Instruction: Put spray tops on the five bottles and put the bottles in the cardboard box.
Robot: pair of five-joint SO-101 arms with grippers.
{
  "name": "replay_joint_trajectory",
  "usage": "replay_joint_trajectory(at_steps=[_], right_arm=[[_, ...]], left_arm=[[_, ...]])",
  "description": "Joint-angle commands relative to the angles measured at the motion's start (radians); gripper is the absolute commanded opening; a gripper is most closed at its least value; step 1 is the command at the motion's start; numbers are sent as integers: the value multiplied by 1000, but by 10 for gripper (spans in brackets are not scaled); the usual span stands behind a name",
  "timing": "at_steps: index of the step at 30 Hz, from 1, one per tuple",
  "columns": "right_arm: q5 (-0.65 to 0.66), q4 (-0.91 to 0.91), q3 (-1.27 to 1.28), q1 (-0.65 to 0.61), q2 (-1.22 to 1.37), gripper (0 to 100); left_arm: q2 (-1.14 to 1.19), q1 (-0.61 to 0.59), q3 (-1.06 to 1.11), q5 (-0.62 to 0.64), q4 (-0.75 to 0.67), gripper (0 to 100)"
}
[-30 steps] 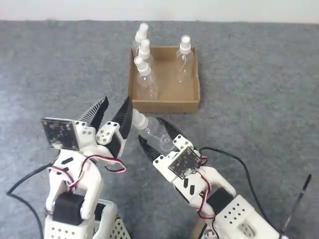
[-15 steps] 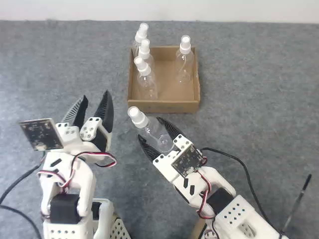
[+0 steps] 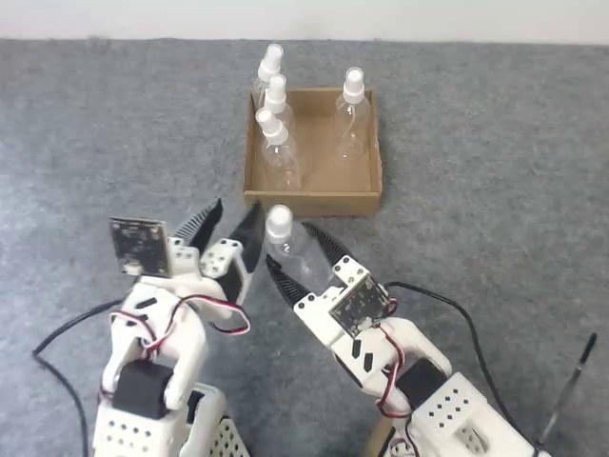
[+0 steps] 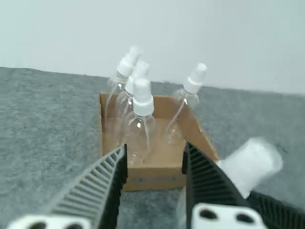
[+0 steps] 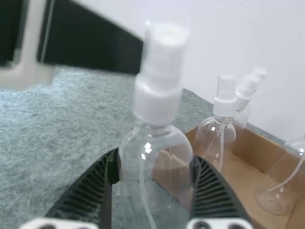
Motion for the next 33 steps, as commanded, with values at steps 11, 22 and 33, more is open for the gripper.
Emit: replay_joint_trajectory(at_steps=[11,22,33], right_arm=[[-2,-15,-63,2,-28,58],[-2,2,-54,7,-27,58],[0,62,-48,7,-28,62]], left_arm=[[-2,89,-4,-89,-15,180],[-2,-44,-35,-89,-32,180],[-2,-299,-25,-91,-124,183]])
